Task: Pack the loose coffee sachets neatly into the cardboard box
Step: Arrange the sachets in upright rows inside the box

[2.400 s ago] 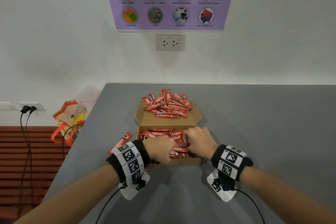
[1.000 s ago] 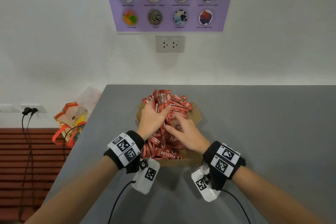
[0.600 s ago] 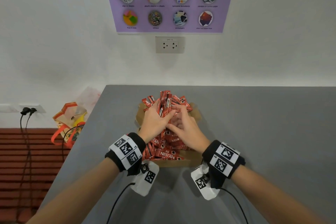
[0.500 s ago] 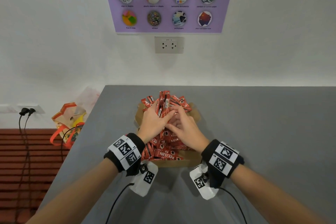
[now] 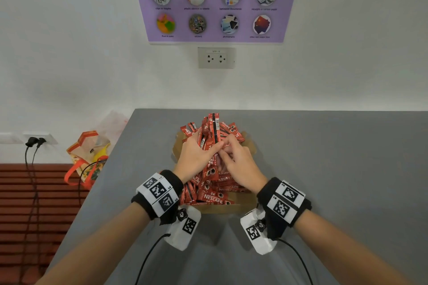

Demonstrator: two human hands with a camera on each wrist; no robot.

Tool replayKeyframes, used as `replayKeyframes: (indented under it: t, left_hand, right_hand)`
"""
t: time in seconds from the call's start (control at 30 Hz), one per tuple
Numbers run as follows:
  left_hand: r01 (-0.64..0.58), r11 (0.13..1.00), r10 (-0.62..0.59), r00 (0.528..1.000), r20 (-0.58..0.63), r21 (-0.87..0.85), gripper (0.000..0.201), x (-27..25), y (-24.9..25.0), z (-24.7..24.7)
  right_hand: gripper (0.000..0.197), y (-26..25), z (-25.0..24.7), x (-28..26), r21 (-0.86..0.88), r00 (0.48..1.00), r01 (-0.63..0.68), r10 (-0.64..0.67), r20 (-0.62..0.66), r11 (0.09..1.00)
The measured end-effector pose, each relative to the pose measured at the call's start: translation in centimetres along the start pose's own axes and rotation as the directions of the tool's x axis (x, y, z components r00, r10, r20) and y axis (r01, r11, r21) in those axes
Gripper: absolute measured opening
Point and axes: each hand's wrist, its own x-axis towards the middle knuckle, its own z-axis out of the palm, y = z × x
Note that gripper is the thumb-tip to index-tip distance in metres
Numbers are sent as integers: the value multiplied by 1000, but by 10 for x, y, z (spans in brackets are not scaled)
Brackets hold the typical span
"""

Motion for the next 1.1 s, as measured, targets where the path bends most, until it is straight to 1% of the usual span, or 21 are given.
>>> replayKeyframes:
  t: [0.17, 0.23, 0.33, 0.4, 0.43, 0.47, 0.57, 0.6, 0.7, 0.83, 0.87, 0.93, 1.0, 1.03, 1.1]
  left_hand:
    - [34, 999, -34, 999, -18, -19, 20, 0, -2, -3]
    - [64, 996, -66, 997, -41, -55, 25, 2, -4, -4]
    - [84, 993, -89, 994, -66, -82, 46, 5, -7, -7]
    - [90, 992, -97, 993, -69, -91, 62, 5, -5, -9]
    - [96, 991, -102, 992, -68, -93, 66, 6, -4, -9]
    - [99, 991, -105, 992, -64, -90, 66, 6, -3, -9]
    - [114, 993, -116, 992, -51, -28, 44, 8, 0, -7]
    - [113, 993, -114, 992, -48, -12, 41, 8, 0, -7]
    - [112, 994, -111, 992, -63, 13, 43, 9, -1, -4]
    - [127, 992, -128, 988, -81, -11, 35, 10, 2, -3]
    - [129, 991, -131, 988, -87, -24, 32, 10, 5, -3]
    - [119, 992, -122, 988, -93, -39, 26, 10, 9, -3]
    - [102, 994, -105, 990, -92, -39, 24, 10, 12, -3]
    - [96, 995, -98, 991, -90, -35, 23, 9, 13, -4]
    - [100, 995, -101, 991, -88, -18, 18, 9, 11, -6]
  right_hand:
    - [2, 3, -6, -1, 19, 997, -77, 77, -5, 997]
    - [3, 7, -9, -2, 24, 995, -100, 101, -22, 995]
    - [9, 12, -13, -5, 8, 987, -149, 149, -52, 989]
    - [13, 14, -15, -7, -16, 987, -152, 151, -51, 988]
    - [14, 14, -16, -8, -21, 989, -144, 143, -38, 989]
    - [17, 13, -16, -9, -22, 991, -130, 130, -24, 991]
    - [25, 10, -16, -9, -52, 994, -108, 108, -8, 993]
    - [24, 9, -15, -8, -62, 995, -97, 97, -12, 993]
    - [21, 7, -14, -8, -76, 998, -58, 55, -34, 995]
    - [23, 5, -14, -5, -85, 997, -13, 6, -74, 996]
    - [20, 6, -14, -5, -69, 997, -10, 5, -72, 998]
    - [6, 6, -14, -5, -19, 998, -35, 34, -54, 999]
    - [23, 8, -15, -3, -22, 998, -56, 55, -34, 998]
    - [29, 8, -16, -1, -49, 998, -66, 64, -27, 997]
    - [28, 7, -19, 1, -132, 997, -68, 63, -39, 989]
